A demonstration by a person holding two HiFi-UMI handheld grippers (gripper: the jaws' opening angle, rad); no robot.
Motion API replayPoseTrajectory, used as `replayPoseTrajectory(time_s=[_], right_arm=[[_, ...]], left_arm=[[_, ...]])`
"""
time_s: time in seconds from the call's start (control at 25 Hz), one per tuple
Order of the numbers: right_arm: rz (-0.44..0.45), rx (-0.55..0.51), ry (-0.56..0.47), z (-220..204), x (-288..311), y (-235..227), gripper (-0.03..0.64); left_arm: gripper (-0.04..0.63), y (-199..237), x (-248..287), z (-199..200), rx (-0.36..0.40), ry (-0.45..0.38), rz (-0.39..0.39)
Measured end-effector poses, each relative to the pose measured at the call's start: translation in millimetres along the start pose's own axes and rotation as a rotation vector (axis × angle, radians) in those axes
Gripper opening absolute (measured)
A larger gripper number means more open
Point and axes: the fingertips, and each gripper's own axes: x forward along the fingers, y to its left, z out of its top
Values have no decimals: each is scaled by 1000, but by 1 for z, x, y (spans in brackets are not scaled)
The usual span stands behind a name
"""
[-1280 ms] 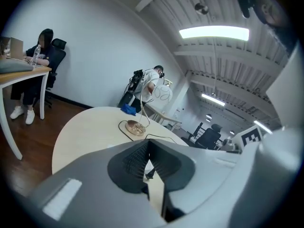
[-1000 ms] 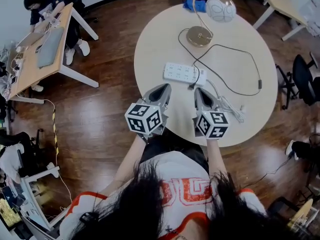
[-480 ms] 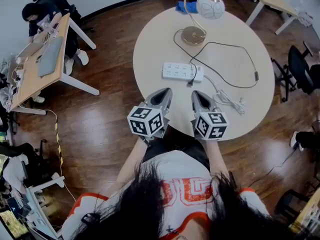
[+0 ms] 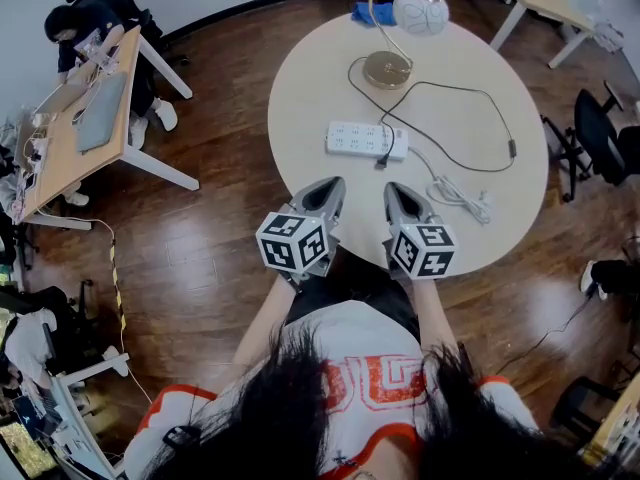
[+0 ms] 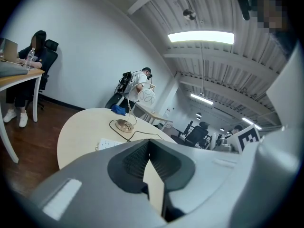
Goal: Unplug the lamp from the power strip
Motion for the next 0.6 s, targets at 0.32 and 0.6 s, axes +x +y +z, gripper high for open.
replayPoseTrajectory(time_s=[0.32, 0.6], right_arm=[[1, -5, -6, 3, -3, 2, 0], [4, -8, -3, 2, -4, 5, 0]], left_arm=[[0, 0, -4, 4, 11, -14, 6], [0, 4, -8, 5, 1, -19, 19]])
